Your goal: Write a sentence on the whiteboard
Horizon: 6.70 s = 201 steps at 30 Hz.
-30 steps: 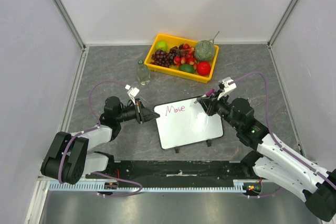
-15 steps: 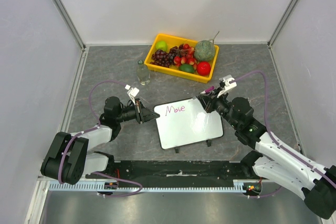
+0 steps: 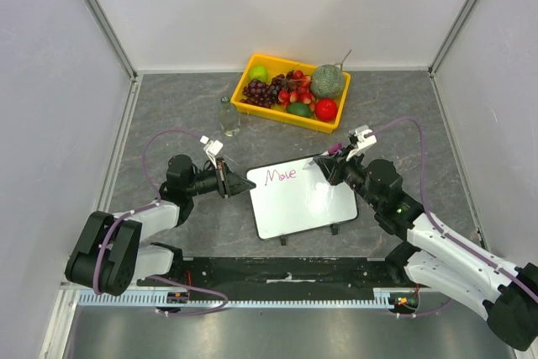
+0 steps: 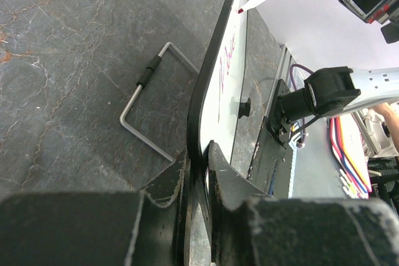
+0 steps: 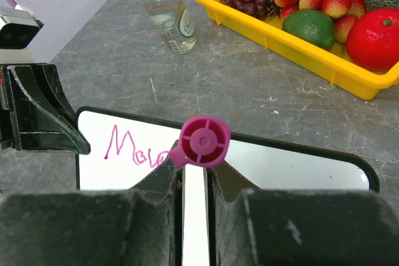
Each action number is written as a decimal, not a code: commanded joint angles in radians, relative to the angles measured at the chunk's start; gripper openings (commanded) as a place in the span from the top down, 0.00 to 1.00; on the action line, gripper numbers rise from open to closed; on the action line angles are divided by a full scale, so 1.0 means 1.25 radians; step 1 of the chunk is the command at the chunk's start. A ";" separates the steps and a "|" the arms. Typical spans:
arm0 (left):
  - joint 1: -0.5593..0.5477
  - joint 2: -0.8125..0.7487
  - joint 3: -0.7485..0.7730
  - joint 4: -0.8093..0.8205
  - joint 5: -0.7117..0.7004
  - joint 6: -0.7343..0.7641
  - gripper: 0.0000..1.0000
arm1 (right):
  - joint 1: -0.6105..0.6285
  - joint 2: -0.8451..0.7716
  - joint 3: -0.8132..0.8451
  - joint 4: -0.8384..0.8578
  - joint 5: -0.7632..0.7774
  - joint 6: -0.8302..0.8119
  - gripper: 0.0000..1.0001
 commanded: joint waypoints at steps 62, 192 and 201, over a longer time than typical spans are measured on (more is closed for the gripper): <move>-0.001 -0.008 -0.011 -0.017 -0.009 0.064 0.98 | -0.002 -0.015 -0.010 0.060 0.087 0.014 1.00; -0.001 -0.010 -0.014 -0.011 -0.002 0.064 0.98 | -0.002 -0.111 -0.090 -0.005 0.114 0.014 1.00; -0.003 -0.010 -0.014 -0.011 -0.005 0.065 0.98 | -0.002 -0.136 -0.055 -0.007 0.104 0.023 1.00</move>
